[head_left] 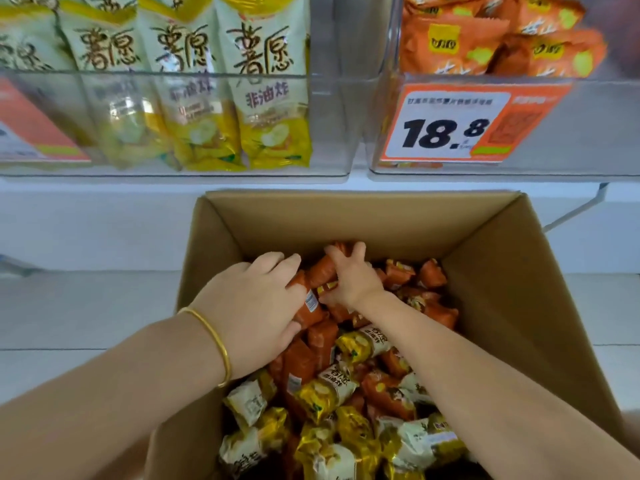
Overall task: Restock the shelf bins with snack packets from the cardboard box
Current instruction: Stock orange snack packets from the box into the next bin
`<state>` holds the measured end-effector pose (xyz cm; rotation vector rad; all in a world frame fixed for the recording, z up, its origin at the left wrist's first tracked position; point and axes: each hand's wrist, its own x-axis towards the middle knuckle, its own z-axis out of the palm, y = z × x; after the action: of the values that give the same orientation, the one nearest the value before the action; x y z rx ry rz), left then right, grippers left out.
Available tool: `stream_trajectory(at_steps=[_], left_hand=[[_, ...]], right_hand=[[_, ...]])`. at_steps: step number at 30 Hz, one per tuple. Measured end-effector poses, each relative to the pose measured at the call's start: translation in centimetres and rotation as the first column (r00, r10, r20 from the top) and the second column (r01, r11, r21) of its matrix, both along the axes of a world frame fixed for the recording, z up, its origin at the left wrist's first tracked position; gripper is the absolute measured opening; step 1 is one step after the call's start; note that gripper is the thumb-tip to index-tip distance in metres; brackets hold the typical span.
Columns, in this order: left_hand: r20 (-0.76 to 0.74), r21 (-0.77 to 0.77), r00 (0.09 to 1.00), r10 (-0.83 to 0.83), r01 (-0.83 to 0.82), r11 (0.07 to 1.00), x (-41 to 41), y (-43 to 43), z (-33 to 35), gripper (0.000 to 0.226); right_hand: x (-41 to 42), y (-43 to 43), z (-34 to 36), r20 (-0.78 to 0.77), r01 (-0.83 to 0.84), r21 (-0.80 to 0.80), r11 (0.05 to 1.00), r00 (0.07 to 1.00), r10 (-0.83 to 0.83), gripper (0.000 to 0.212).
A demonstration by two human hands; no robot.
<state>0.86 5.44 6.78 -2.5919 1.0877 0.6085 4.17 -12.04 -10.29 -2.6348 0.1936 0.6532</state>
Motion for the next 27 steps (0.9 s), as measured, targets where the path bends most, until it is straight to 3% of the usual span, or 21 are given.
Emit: stream_trajectory(at_steps=[3,9,13,19,21,22,24,25,27], left_hand=[[0.002,0.006,1.0,-0.009,0.009,1.0,0.0,-0.1,0.1,0.05],[-0.054,0.029,0.999,0.006,-0.005,1.0,-0.1,-0.2,-0.3,0.049],[-0.172,-0.062,0.971,0.164,-0.176,0.982,0.3,-0.2,-0.2,0.05],[-0.392,-0.403,0.84,0.375,-0.523,0.751,1.4,-1.9,1.0,0.055],[-0.553,-0.367,0.727,0.407,-0.651,0.665,1.6,-2.4,1.6,0.054],[-0.692,-0.29,0.601,0.4,-0.738,0.609,1.6,-2.5,1.8,0.054],[-0.931,-0.035,0.213,0.295,-0.858,0.512,1.3,-2.7,2.2,0.061],[-0.969,0.045,0.084,0.234,-0.865,0.499,1.1,-2.7,2.3,0.064],[-0.99,0.065,0.003,0.144,-0.885,0.462,0.5,-3.1,2.5,0.059]], right_hand=[[-1.2,0.2,-0.7,-0.047,0.106,0.132,0.985,0.994,-0.101,0.096],[-3.4,0.3,-1.2,0.077,0.116,0.212,0.97,0.988,-0.135,0.082],[-4.6,-0.9,1.2,0.125,0.107,0.257,0.96,0.982,-0.143,0.073],[-7.0,-4.6,11.3,0.1,0.007,0.464,0.886,0.993,-0.06,0.071],[-8.2,-5.2,15.2,0.128,-0.092,0.503,0.859,0.991,0.031,0.072],[-8.8,-5.4,16.7,0.157,-0.136,0.51,0.85,0.986,0.063,0.073],[-10.1,-6.0,18.8,0.206,-0.181,0.525,0.832,0.975,0.082,0.076],[-10.7,-6.3,19.4,0.217,-0.181,0.531,0.828,0.973,0.073,0.08],[-11.5,-6.6,19.9,0.228,-0.155,0.533,0.832,0.973,0.035,0.093]])
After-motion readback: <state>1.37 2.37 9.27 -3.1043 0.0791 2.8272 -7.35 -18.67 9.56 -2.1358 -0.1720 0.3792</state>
